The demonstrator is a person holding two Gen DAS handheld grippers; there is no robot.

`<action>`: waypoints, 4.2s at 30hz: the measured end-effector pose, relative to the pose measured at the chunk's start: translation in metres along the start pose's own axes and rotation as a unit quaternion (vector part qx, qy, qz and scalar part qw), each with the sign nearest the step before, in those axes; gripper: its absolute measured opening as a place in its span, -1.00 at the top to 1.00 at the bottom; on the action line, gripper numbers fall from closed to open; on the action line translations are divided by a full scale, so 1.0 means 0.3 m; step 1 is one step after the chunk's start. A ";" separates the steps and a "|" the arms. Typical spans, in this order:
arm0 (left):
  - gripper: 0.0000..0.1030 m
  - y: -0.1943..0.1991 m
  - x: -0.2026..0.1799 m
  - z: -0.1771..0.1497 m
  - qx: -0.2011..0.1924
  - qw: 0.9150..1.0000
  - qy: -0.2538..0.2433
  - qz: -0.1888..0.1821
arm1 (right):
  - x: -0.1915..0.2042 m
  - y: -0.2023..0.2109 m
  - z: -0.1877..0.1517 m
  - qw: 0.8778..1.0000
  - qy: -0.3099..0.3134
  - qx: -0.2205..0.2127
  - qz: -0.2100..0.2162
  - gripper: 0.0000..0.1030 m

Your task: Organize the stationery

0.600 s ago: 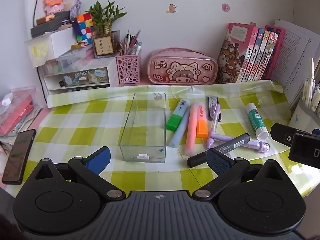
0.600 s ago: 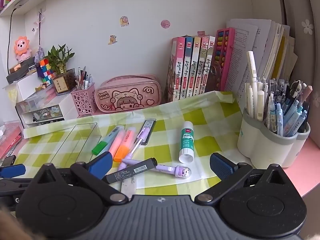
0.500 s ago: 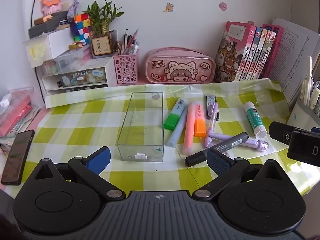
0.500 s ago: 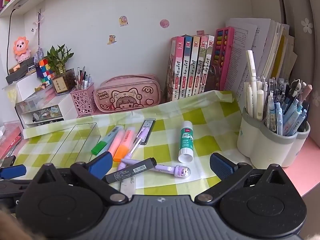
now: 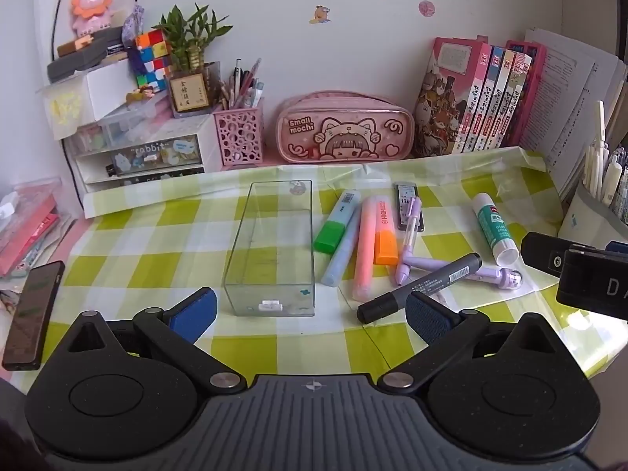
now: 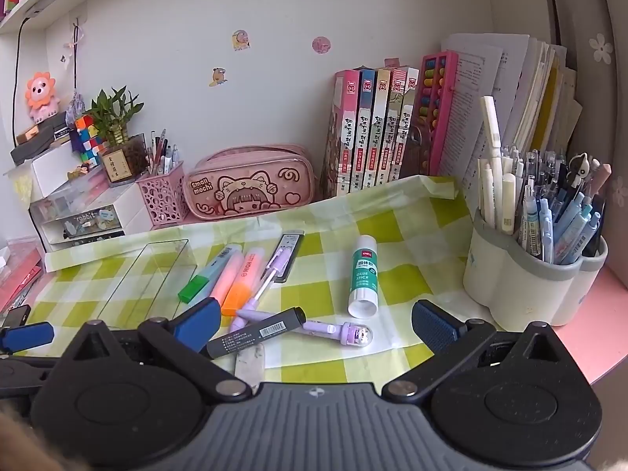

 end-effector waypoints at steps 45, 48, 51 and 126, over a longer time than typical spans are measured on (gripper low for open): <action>-0.90 -0.002 0.006 0.003 0.002 1.000 -0.006 -0.004 | 0.002 -0.005 0.007 1.000 -0.001 0.002 -0.001 -1.00; -0.90 -0.002 0.004 0.002 0.002 1.000 -0.006 -0.004 | 0.002 -0.005 0.007 1.000 -0.001 0.002 -0.001 -1.00; -0.90 -0.006 0.007 0.005 0.004 1.000 -0.007 -0.004 | 0.001 -0.006 0.007 1.000 -0.001 0.002 -0.001 -1.00; -0.42 -0.357 0.176 -0.030 -0.056 0.998 -0.020 -0.034 | -0.050 -0.445 -0.073 0.958 -0.164 0.137 0.192 0.16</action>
Point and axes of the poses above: each gripper's, at about its wrist camera, not at the fingertips, and y roughly against the way its jaws point, x to its left, z to its top, the point moved 3 cm from there along -y, roughly the way its jaws point, and after that the axes turned 4 degrees about -z, right-handed, at the moved point
